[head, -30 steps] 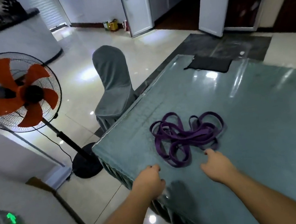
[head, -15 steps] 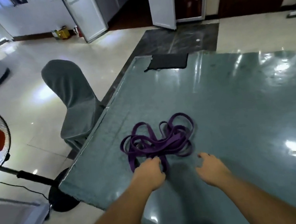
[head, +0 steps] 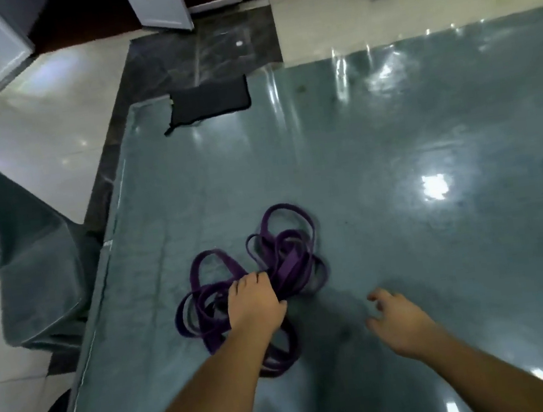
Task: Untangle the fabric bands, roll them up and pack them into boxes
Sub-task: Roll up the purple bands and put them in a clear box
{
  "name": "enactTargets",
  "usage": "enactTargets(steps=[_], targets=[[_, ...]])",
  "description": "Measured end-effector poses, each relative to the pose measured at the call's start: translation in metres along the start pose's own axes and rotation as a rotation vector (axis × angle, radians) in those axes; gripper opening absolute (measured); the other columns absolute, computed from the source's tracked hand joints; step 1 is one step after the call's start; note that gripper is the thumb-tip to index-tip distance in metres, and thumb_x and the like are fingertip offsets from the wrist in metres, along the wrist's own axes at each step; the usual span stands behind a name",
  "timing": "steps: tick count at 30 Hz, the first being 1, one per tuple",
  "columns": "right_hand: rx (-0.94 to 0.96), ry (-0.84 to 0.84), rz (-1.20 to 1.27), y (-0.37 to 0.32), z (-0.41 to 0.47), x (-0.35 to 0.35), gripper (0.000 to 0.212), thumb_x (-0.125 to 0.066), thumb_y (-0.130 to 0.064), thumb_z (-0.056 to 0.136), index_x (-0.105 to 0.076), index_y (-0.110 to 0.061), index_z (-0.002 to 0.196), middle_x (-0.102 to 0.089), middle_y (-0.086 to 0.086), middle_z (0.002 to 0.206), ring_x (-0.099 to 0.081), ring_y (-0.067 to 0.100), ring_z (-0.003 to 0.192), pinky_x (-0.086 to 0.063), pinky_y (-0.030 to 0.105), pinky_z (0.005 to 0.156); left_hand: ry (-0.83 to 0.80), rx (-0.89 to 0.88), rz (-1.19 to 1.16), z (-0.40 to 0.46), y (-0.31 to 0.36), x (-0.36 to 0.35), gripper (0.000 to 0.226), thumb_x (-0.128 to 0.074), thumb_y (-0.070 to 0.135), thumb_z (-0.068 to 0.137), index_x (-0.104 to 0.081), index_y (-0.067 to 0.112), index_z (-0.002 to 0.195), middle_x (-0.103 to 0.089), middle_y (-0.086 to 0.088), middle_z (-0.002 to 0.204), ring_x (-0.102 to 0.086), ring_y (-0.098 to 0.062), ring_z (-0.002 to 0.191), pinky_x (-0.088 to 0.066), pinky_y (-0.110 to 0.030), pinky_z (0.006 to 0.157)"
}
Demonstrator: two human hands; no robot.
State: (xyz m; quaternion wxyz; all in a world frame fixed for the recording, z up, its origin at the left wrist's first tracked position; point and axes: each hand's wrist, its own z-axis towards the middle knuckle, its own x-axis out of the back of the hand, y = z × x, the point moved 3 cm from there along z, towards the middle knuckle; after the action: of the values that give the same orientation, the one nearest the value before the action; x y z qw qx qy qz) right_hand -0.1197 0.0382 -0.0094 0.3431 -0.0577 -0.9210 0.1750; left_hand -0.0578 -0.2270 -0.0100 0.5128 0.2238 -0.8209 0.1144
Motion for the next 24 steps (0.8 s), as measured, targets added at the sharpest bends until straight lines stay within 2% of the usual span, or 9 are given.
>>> enactTargets(steps=[3,6,10,12,15,17,20,22,24], targets=[[-0.049,0.018,0.016,-0.007,-0.002,-0.011,0.051,-0.06,-0.036,0.096,-0.047,-0.019,0.143,-0.057,0.013,0.14,-0.055,0.031,0.128,-0.044,0.036,0.105,-0.022,-0.041,0.086,0.012,-0.003,-0.012,0.058,-0.066,0.052,0.092,-0.05,0.02,0.138,-0.055,-0.005,0.139,-0.049,-0.027,0.132,-0.035,-0.042,0.116],[-0.068,0.015,0.012,-0.016,-0.006,-0.023,0.047,-0.057,-0.038,0.099,-0.049,-0.02,0.141,-0.057,0.01,0.138,-0.056,0.029,0.127,-0.044,0.033,0.102,0.009,-0.056,0.158,0.017,-0.006,-0.018,0.042,-0.064,0.052,0.093,-0.058,0.023,0.123,-0.064,-0.001,0.126,-0.055,-0.025,0.123,-0.034,-0.04,0.112],[-0.044,0.025,0.042,-0.034,-0.012,-0.033,0.045,-0.056,-0.041,0.1,-0.052,-0.018,0.139,-0.059,0.007,0.136,-0.058,0.024,0.123,-0.046,0.033,0.102,0.06,-0.122,0.063,0.017,-0.013,-0.014,0.023,-0.053,0.048,0.099,-0.061,0.027,0.102,-0.072,0.003,0.101,-0.063,-0.023,0.104,-0.035,-0.037,0.102],[-0.025,0.048,0.069,-0.047,-0.014,-0.033,0.043,-0.057,-0.039,0.1,-0.054,-0.019,0.138,-0.061,0.005,0.133,-0.06,0.022,0.12,-0.046,0.032,0.101,0.047,-0.169,-0.074,0.016,-0.019,-0.004,0.023,-0.05,0.046,0.101,-0.059,0.025,0.1,-0.071,0.004,0.096,-0.066,-0.023,0.097,-0.037,-0.035,0.097],[0.037,0.094,0.128,-0.076,-0.017,-0.026,0.039,-0.059,-0.037,0.099,-0.057,-0.02,0.135,-0.065,0.003,0.13,-0.063,0.019,0.116,-0.047,0.029,0.098,-0.049,-0.199,-0.373,0.012,-0.032,0.024,0.025,-0.054,0.047,0.099,-0.061,0.023,0.104,-0.07,0.003,0.097,-0.066,-0.022,0.091,-0.052,-0.036,0.086],[0.102,0.132,0.197,-0.1,-0.021,-0.018,0.038,-0.061,-0.033,0.099,-0.06,-0.019,0.134,-0.067,0.0,0.129,-0.065,0.017,0.113,-0.048,0.028,0.098,-0.075,-0.226,-0.556,0.006,-0.04,0.052,0.021,-0.059,0.044,0.094,-0.064,0.024,0.1,-0.073,0.004,0.092,-0.069,-0.018,0.086,-0.058,-0.04,0.083],[0.194,0.182,0.327,-0.136,-0.03,-0.004,0.038,-0.066,-0.03,0.097,-0.061,-0.017,0.132,-0.067,-0.002,0.125,-0.065,0.015,0.113,-0.048,0.03,0.105,-0.074,-0.24,-0.801,-0.008,-0.048,0.1,0.009,-0.064,0.026,0.09,-0.072,0.022,0.088,-0.078,0.004,0.079,-0.074,-0.013,0.074,-0.061,-0.039,0.083],[0.277,0.196,0.438,-0.157,-0.036,0.006,0.036,-0.069,-0.03,0.095,-0.063,-0.019,0.129,-0.068,-0.002,0.121,-0.066,0.013,0.11,-0.049,0.036,0.107,-0.078,-0.27,-1.018,-0.021,-0.049,0.134,0.013,-0.063,0.011,0.093,-0.074,0.014,0.087,-0.079,-0.003,0.08,-0.073,-0.017,0.07,-0.061,-0.038,0.079],[0.355,0.2,0.53,-0.177,-0.046,0.02,0.038,-0.069,-0.034,0.096,-0.063,-0.02,0.131,-0.068,-0.005,0.122,-0.065,0.01,0.112,-0.048,0.033,0.108,-0.083,-0.299,-1.226,-0.035,-0.05,0.166,0.015,-0.06,0.005,0.099,-0.073,0.009,0.092,-0.08,-0.006,0.085,-0.073,-0.017,0.07,-0.061,-0.034,0.073]])
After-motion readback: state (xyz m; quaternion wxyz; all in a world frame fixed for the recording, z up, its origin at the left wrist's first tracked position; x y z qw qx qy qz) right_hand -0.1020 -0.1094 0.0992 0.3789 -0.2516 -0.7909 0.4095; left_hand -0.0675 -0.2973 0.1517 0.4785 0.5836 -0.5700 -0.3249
